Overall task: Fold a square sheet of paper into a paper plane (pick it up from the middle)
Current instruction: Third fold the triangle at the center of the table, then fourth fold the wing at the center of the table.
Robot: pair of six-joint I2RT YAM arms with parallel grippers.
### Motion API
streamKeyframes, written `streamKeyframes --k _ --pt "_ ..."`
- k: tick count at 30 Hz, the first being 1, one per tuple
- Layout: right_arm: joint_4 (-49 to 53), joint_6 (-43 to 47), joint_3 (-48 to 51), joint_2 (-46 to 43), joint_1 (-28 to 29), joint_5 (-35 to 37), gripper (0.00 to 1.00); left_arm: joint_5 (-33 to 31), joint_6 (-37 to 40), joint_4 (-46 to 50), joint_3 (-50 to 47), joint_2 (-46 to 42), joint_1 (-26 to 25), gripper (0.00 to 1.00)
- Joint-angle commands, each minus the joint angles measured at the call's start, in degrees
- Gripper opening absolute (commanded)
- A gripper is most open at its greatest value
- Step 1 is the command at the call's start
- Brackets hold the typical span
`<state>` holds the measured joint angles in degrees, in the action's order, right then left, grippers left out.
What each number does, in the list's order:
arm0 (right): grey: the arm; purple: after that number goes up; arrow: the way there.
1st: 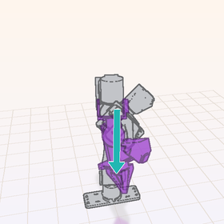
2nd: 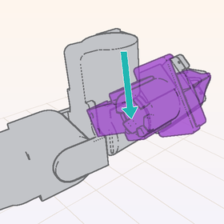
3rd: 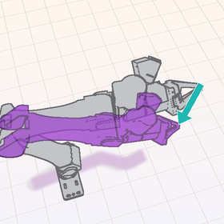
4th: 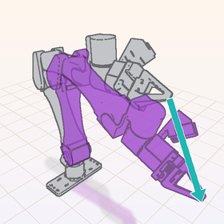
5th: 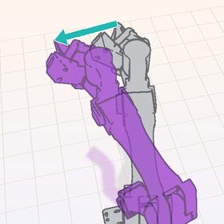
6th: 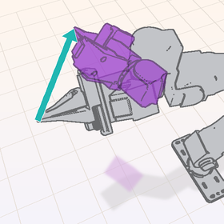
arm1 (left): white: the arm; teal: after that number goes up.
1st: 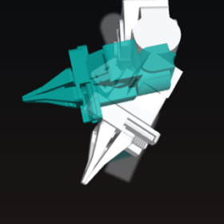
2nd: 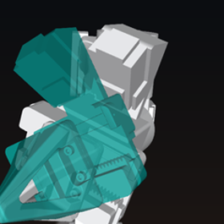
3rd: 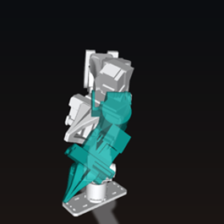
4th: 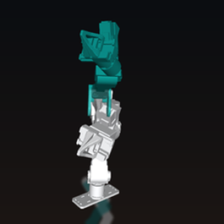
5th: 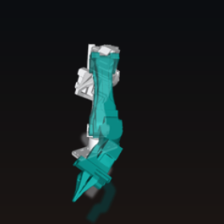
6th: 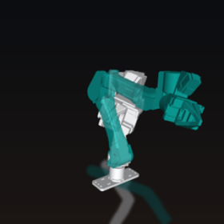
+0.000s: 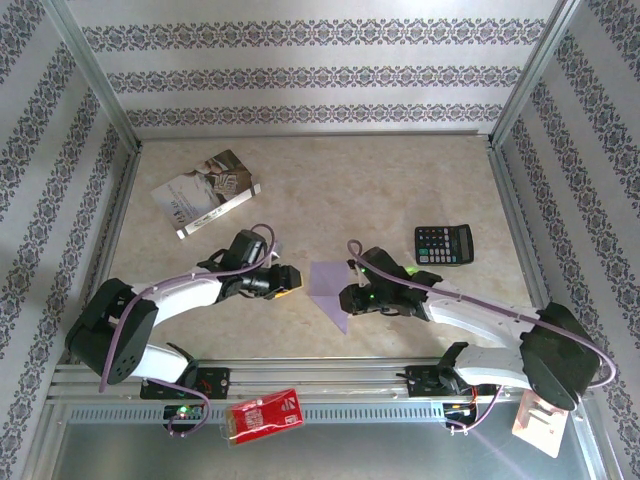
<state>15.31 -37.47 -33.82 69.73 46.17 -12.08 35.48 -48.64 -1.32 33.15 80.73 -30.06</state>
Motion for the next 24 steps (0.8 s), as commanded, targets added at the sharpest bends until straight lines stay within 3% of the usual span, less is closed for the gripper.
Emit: streamKeyframes --k 1,7,12,24 --pt "-3.7 -4.5 -1.4 3.2 0.7 5.5 0.22 -0.6 -2.5 -5.7 -0.1 0.9 -1.4 0.49" --pt "-7.1 -4.2 -2.6 11.0 0.3 4.9 0.14 0.0 -3.3 -6.2 -0.1 3.7 -2.9 0.53" --pt "-8.6 -2.8 -2.9 15.0 -0.9 4.2 0.09 1.2 -4.4 -6.7 0.5 6.3 -3.4 0.5" --pt "-8.8 -3.3 1.7 15.0 -1.3 4.3 0.04 3.2 -5.1 -7.2 3.8 10.5 -5.7 0.45"
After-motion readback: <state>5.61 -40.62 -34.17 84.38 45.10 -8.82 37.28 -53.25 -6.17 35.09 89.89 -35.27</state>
